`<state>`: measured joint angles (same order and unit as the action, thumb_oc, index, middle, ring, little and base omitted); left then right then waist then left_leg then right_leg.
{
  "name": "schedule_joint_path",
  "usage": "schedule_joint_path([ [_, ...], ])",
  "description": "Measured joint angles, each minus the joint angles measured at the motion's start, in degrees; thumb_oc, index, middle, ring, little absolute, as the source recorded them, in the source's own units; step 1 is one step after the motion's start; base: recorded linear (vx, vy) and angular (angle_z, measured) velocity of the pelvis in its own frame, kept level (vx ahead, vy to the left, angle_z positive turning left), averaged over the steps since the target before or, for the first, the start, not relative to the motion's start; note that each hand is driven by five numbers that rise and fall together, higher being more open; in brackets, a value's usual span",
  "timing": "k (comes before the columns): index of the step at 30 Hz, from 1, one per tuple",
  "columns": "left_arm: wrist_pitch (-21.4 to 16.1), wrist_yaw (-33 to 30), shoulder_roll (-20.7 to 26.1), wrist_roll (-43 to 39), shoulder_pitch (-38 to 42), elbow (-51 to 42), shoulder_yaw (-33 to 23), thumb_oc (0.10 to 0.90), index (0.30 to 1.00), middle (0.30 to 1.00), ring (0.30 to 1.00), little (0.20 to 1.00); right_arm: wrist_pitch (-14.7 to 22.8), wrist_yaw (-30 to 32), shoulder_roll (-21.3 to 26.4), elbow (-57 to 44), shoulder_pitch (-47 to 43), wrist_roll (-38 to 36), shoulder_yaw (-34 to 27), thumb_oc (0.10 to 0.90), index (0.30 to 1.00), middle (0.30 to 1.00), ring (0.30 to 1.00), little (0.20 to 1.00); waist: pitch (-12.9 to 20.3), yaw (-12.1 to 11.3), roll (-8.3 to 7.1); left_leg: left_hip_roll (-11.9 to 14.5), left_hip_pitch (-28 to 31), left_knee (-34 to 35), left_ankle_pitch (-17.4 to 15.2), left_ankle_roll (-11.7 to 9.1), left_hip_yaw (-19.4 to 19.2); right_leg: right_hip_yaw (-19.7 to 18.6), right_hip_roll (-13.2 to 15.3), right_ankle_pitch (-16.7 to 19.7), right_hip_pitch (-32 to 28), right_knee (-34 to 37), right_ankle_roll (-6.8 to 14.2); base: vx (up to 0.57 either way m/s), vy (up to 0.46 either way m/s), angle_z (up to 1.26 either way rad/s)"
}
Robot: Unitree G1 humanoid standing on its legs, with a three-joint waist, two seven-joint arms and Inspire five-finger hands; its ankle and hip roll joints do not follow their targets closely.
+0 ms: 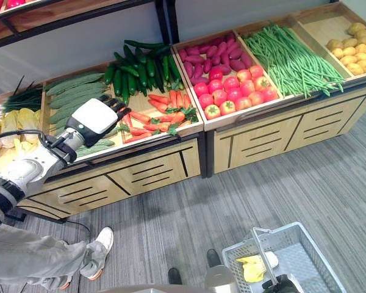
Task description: Get the vegetables into the basket
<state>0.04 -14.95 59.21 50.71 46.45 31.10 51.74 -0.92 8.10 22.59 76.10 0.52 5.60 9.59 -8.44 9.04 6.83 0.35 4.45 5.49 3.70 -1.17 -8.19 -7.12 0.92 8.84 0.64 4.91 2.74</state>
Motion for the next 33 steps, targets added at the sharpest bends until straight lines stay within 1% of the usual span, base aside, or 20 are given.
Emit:
schedule_joint_path([
  [1,0.05,0.04,-0.77,-0.03,0.97,3.0,1.12,0.9,1.0,1.0,1.0,1.0,-0.02,-0.02,-0.02,0.47,0.0,-0.55,0.05,0.4,0.3,0.3,0.3,0.3,0.57,-0.21,0.05,0.0,-0.09,0.0,0.01,0.01,0.06,0.04,0.0,-0.02,0.06,0.0,-0.03,0.0,0.0,0.0],
  [3,0.11,0.12,-0.78,-0.04,1.65,6.37,2.33,0.9,1.0,1.0,1.0,1.0,-0.02,-0.02,-0.05,0.51,-0.01,-1.67,1.15,0.4,0.3,0.3,0.3,0.3,1.16,-0.25,0.05,0.0,-0.17,-0.01,0.05,0.08,0.02,-0.01,0.0,-0.05,0.18,-0.01,-0.08,0.0,0.0,0.0],
  [7,0.28,0.25,-0.78,-0.02,1.39,12.45,2.8,0.9,1.0,1.0,1.0,1.0,0.05,0.2,-0.32,0.01,-0.09,-1.91,2.45,0.4,0.3,0.3,0.3,0.3,1.45,-0.11,-0.04,-0.04,-0.21,-0.01,0.0,0.1,-0.66,-0.76,-0.06,-0.03,0.52,-0.02,-0.02,0.03,0.008,-0.08],
  [10,0.68,1.2,-0.76,-0.02,0.86,14.81,2.56,0.9,1.0,1.0,1.0,1.0,0.22,0.32,-0.34,-0.41,-0.03,-1.61,2.49,0.4,0.3,0.3,0.3,0.3,1.46,-0.03,-0.13,-0.09,-0.29,-0.01,-0.03,0.09,-1.2,-1.4,-0.13,0.04,0.84,-0.02,0.07,-0.01,0.023,-0.12],
  [12,0.89,1.11,-0.74,-0.02,-0.22,17.73,2.54,0.9,1.0,1.0,1.0,1.0,0.29,0.43,-0.23,-0.62,-0.32,-1.44,2.53,0.4,0.3,0.3,0.3,0.3,1.47,0.01,-0.17,-0.08,-0.56,-0.01,-0.09,0.09,-2.31,-2.38,-0.27,0.09,1.78,-0.45,0.15,-0.01,0.019,-0.26],
  [13,0.88,1.44,-1.14,-0.02,-0.68,22.16,2.57,0.9,1.0,1.0,1.0,1.0,0.61,0.49,-0.21,-0.87,-0.73,-1.14,2.92,0.4,0.3,0.3,0.3,0.3,1.39,0.73,-0.27,-0.11,-1.24,0.0,-0.17,0.15,-2.95,-2.98,-0.35,0.21,2.89,-0.81,0.29,0.01,0.026,-0.27],
  [16,1.09,2.06,-1.8,0.01,-1.11,30.37,2.57,0.9,1.0,1.0,1.0,1.0,1.45,0.5,-0.23,-1.32,-1.03,-0.92,4.37,0.4,0.3,0.3,0.3,0.3,1.43,2.11,-0.6,-0.12,-2.13,-0.01,-0.12,0.22,-3.78,-3.85,-0.43,0.46,4.1,-1.05,0.35,0.04,0.026,-0.18],
  [21,2.1,1.69,-1.78,0.01,-1.11,32.94,2.43,0.9,1.0,1.0,1.0,1.0,1.72,0.75,-0.07,-0.88,-1.07,-0.9,4.5,0.4,0.3,0.3,0.3,0.3,1.4,2.69,-0.66,-0.16,-3.11,0.0,-0.36,0.07,-4.45,-4.44,-0.47,0.51,5.43,-1.16,0.42,0.05,0.031,-0.06],
  [23,2.23,1.22,-1.78,-0.03,-1.11,32.24,2.3,0.9,1.0,1.0,1.0,1.0,1.95,0.95,0.0,-1.05,-1.35,-0.9,4.5,0.4,0.3,0.3,0.3,0.3,1.35,2.95,-0.59,-0.21,-4.0,0.0,-0.24,0.25,-5.06,-4.96,-0.49,0.56,6.7,-1.39,0.47,0.03,0.01,-0.13],
  [24,2.33,0.69,-1.72,-0.07,-1.11,30.4,2.28,0.9,1.0,1.0,1.0,1.0,2.08,1.16,0.01,-1.01,-1.65,-0.87,4.53,0.4,0.3,0.3,0.3,0.3,1.28,3.07,-0.53,-0.28,-4.56,-0.01,-0.2,0.31,-5.25,-5.2,-0.48,0.63,7.41,-1.48,0.56,0.03,0.001,-0.09],
  [27,2.45,-1.71,-1.7,-0.08,-1.1,27.37,2.27,0.9,1.0,1.0,1.0,1.0,2.15,1.48,0.09,-0.99,-2.26,-0.77,4.46,0.4,0.3,0.3,0.3,0.3,0.99,3.14,-0.42,-0.36,-5.38,-0.01,-0.16,0.36,-5.58,-5.42,-0.47,0.76,8.33,-1.55,0.52,0.05,-0.005,-0.06],
  [30,2.46,-2.59,-1.7,-0.08,-1.09,26.09,2.27,0.9,1.0,1.0,1.0,1.0,2.16,1.74,0.37,-1.0,-2.27,-0.74,4.42,0.4,0.3,0.3,0.3,0.3,0.46,3.56,-0.01,-0.31,-5.48,-0.01,-0.21,0.29,-5.76,-5.49,-0.49,0.7,8.4,-1.37,0.59,0.08,-0.006,-0.02],
  [31,2.46,-2.59,-2.05,-0.07,-1.08,25.74,2.33,0.9,1.0,1.0,1.0,1.0,2.13,1.85,0.88,-1.1,-2.52,-0.68,4.44,0.4,0.3,0.3,0.3,0.3,0.01,4.25,0.77,-0.33,-5.48,0.0,-0.23,0.26,-5.72,-5.37,-0.4,0.88,8.14,-0.97,0.39,0.04,-0.006,0.02],
  [32,2.46,-2.59,-2.09,-0.07,-1.08,25.6,2.35,0.9,1.0,1.0,1.0,1.0,2.11,1.89,1.12,-1.12,-2.63,-0.67,4.42,0.4,0.3,0.3,0.3,0.3,-0.16,4.48,1.1,-0.33,-5.48,0.0,-0.23,0.25,-5.71,-5.31,-0.39,1.02,8.12,-0.93,0.2,0.05,-0.006,0.0],
  [33,2.46,-2.59,-2.18,-0.07,-0.94,25.54,2.35,0.9,1.0,1.0,1.0,1.0,2.11,1.95,1.62,-1.27,-2.81,-0.66,4.45,0.4,0.3,0.3,0.3,0.3,-0.53,4.8,1.79,-0.33,-5.43,0.0,-0.23,0.25,-5.75,-5.34,-0.42,1.05,8.11,-0.83,0.17,0.04,-0.006,-0.01],
])
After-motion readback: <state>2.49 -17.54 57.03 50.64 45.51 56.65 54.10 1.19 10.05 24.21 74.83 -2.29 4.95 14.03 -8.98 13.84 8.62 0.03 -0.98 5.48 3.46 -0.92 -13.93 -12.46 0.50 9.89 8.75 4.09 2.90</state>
